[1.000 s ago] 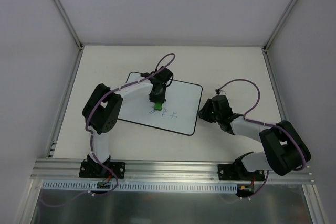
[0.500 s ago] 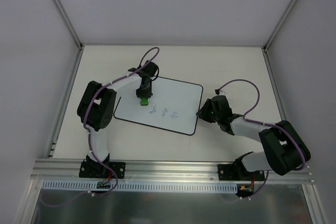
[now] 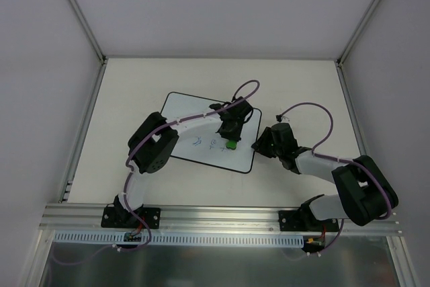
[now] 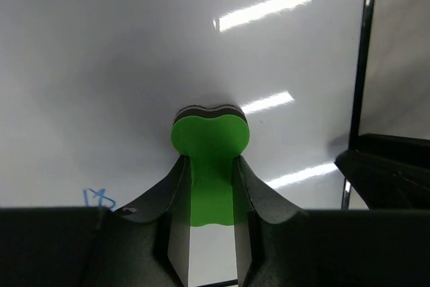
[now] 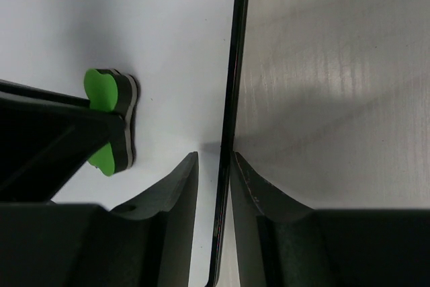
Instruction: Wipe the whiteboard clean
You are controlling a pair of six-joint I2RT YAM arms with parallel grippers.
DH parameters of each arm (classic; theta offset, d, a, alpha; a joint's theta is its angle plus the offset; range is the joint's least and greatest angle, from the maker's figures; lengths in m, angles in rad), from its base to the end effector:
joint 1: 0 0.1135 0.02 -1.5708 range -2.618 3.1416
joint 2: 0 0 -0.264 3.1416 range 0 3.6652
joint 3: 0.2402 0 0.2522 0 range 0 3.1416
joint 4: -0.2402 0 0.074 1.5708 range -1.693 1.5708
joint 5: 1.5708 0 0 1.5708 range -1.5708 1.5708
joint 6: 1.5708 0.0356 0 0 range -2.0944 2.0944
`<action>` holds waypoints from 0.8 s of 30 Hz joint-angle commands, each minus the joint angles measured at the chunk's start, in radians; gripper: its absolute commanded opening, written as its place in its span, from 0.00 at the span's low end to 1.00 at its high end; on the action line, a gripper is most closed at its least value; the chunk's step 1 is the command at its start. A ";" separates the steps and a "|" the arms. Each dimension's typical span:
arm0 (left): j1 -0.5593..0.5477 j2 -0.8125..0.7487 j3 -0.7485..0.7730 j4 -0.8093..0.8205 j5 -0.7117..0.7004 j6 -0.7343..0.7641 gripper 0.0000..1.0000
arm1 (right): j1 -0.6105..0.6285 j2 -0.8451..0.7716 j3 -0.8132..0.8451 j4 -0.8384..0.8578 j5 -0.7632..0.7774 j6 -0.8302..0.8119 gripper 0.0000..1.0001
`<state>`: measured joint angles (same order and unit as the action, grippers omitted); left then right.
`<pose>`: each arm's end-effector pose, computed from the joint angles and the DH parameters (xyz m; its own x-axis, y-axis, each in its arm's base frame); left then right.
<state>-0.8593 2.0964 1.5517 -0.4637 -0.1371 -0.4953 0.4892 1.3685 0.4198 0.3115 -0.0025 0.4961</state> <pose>0.2984 -0.3386 0.1738 -0.8200 0.2301 -0.5241 0.3557 0.9222 -0.1517 0.2176 0.1159 0.1428 -0.6864 0.1739 -0.7062 -0.1648 0.9085 0.3839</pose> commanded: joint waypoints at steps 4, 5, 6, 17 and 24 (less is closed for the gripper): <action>-0.004 -0.004 -0.058 -0.082 0.094 -0.062 0.00 | 0.012 0.046 -0.065 -0.199 0.039 -0.002 0.30; -0.001 -0.016 -0.064 -0.082 0.071 -0.061 0.00 | 0.011 0.049 -0.065 -0.199 0.044 -0.001 0.30; 0.006 -0.030 -0.067 -0.082 0.064 -0.058 0.00 | 0.012 0.050 -0.067 -0.199 0.044 -0.001 0.31; 0.149 -0.251 -0.200 -0.084 -0.064 -0.034 0.00 | 0.011 0.046 -0.079 -0.198 0.048 -0.007 0.31; 0.317 -0.358 -0.353 -0.075 -0.108 -0.016 0.00 | 0.012 0.060 -0.079 -0.183 0.039 -0.008 0.31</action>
<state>-0.5983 1.8015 1.2434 -0.5240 -0.1959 -0.5297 0.4900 1.3674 0.4065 0.3370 0.0002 0.5098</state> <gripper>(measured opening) 0.226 0.305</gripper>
